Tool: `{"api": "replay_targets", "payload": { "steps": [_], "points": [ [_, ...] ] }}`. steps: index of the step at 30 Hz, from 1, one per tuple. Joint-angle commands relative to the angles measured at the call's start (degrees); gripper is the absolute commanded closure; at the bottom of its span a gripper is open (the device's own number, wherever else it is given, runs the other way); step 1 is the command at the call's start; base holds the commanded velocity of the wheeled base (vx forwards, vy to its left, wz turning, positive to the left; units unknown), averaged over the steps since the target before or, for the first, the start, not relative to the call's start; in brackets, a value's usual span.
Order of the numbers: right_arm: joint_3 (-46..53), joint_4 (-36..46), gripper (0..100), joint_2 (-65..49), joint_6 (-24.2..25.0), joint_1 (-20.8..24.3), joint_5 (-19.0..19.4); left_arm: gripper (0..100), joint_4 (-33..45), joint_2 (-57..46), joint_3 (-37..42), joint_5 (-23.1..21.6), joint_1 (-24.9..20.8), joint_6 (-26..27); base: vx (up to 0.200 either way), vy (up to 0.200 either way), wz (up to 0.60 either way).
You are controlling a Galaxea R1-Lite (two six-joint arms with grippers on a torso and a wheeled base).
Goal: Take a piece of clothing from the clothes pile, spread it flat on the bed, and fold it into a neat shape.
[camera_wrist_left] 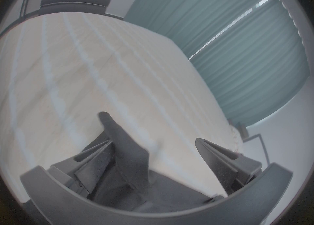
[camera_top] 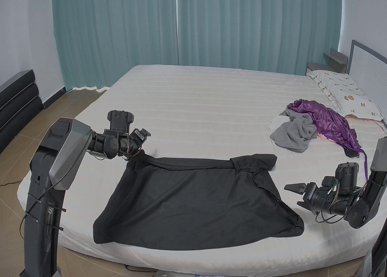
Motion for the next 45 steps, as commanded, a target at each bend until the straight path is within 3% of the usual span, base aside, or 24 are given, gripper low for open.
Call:
{"api": "replay_targets", "payload": {
  "steps": [1, 8, 15, 18, 21, 25, 26, 28, 32, 38, 45],
  "points": [
    [-0.01, -0.02, 0, 0.16, 0.03, -0.14, 0.01, 0, -1.35, 6.75, -11.68, 4.64, 0.88, -4.22, 0.000, 0.000, 0.00],
    [0.08, -0.02, 0, 0.69, -0.06, -0.05, -0.17, 0, -16.56, 8.95, -11.68, 10.26, 1.50, -6.86, 0.000, 0.000, 0.00],
    [-0.01, -1.25, 0, 1.22, 0.11, 0.04, -1.66, 0, -16.65, 8.60, -10.73, 10.26, 2.47, -6.94, 0.000, 0.000, 0.00],
    [-0.09, -4.24, 0, 1.39, 0.11, 0.12, -1.66, 0, -16.47, 4.47, -3.96, 9.74, 3.43, -6.94, 0.000, 0.000, 0.00],
    [-1.06, -5.82, 0, 1.74, 0.55, 1.44, -2.37, 0, -17.35, -3.00, 8.17, 4.46, 3.87, -6.86, 0.000, 0.000, 0.00],
    [-5.02, -4.68, 0, 3.33, 0.73, 4.96, -5.70, 0, -20.95, -10.39, 19.59, 1.04, 4.40, -7.12, 0.000, 0.000, 0.00],
    [-7.56, -4.59, 0, 4.82, 0.55, 6.10, -8.78, 0, -23.59, -13.73, 25.48, 0.68, 4.49, -7.12, 0.000, 0.000, 0.00],
    [-11.08, -3.80, 0, 5.96, 0.55, 7.68, -11.42, 0, -26.23, -16.80, 31.72, 0.68, 4.31, -7.12, 0.000, 0.000, 0.00],
    [-18.90, 4.02, 0, 7.54, 0.73, 10.14, -13.70, 0, -29.66, -21.64, 42.18, -0.28, 4.05, -7.29, 0.000, 0.000, 0.00],
    [-29.63, 16.15, 0, 8.25, 0.99, 11.37, -13.88, 0, -33.35, -26.03, 53.61, -2.74, 4.22, -8.53, 0.000, 0.000, 0.00],
    [-40.44, 28.28, 0, 11.94, 3.45, 14.01, -14.05, 0, -39.68, -25.59, 58.88, -6.00, 4.22, -12.48, 0.000, 0.000, 0.00]
  ]
}}
